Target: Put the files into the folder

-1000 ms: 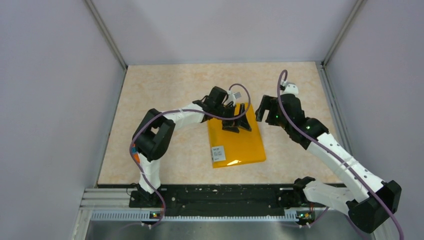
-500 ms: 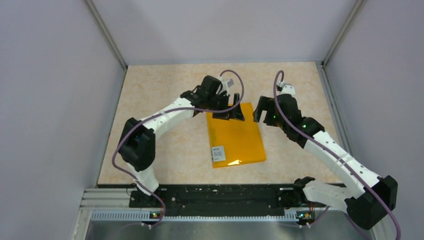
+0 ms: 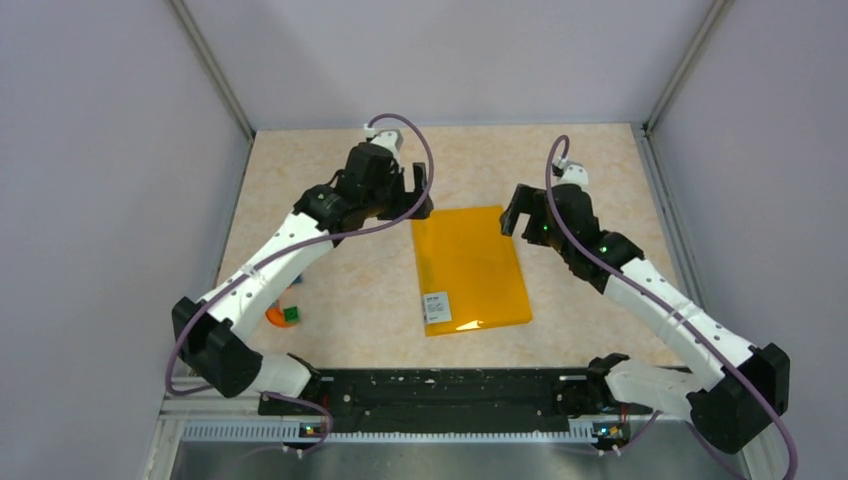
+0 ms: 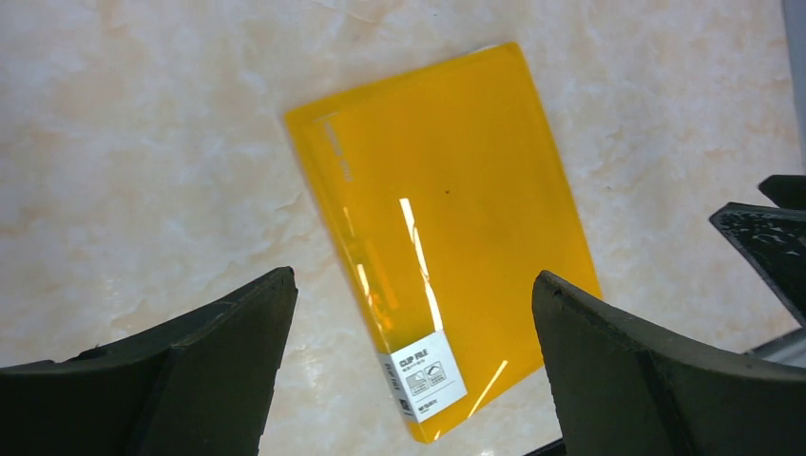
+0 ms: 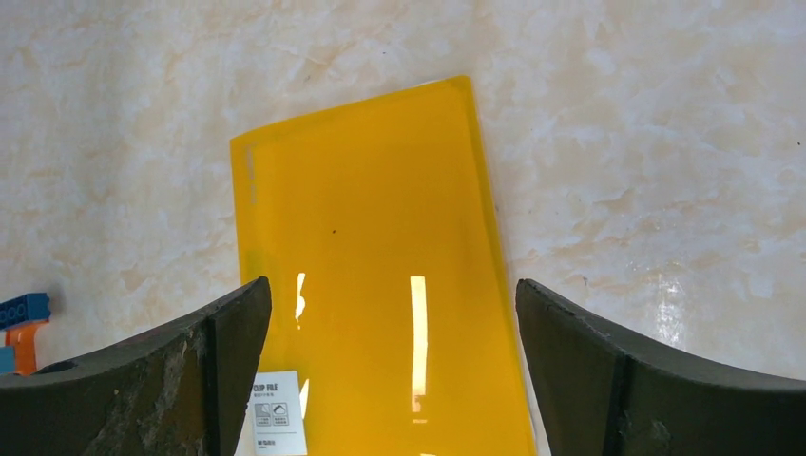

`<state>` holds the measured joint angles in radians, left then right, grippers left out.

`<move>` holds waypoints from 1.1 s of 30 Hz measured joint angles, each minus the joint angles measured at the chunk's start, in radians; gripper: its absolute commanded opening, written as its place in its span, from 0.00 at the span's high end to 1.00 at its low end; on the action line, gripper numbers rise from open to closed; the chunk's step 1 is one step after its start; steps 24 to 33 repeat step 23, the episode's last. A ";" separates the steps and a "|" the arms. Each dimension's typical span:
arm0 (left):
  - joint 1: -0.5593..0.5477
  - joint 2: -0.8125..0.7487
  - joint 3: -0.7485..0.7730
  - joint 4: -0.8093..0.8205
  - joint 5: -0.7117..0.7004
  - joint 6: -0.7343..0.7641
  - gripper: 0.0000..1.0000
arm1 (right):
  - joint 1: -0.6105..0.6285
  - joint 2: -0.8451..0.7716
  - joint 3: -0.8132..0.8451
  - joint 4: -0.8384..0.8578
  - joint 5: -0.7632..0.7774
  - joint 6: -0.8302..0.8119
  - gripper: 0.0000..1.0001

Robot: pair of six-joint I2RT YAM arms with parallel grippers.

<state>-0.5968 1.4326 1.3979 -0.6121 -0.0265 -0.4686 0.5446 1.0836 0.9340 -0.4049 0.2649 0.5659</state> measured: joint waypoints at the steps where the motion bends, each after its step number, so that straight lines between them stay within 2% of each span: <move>1: 0.002 -0.021 -0.013 -0.005 -0.027 0.001 0.01 | 0.000 0.005 0.000 0.006 0.001 0.003 0.02; 9: 0.010 -0.100 -0.081 -0.024 -0.147 0.008 0.01 | 0.000 0.024 0.000 0.049 0.003 0.006 0.02; 33: 0.026 -0.109 -0.114 -0.024 -0.173 0.008 0.01 | 0.000 0.043 0.001 0.069 0.003 0.014 0.02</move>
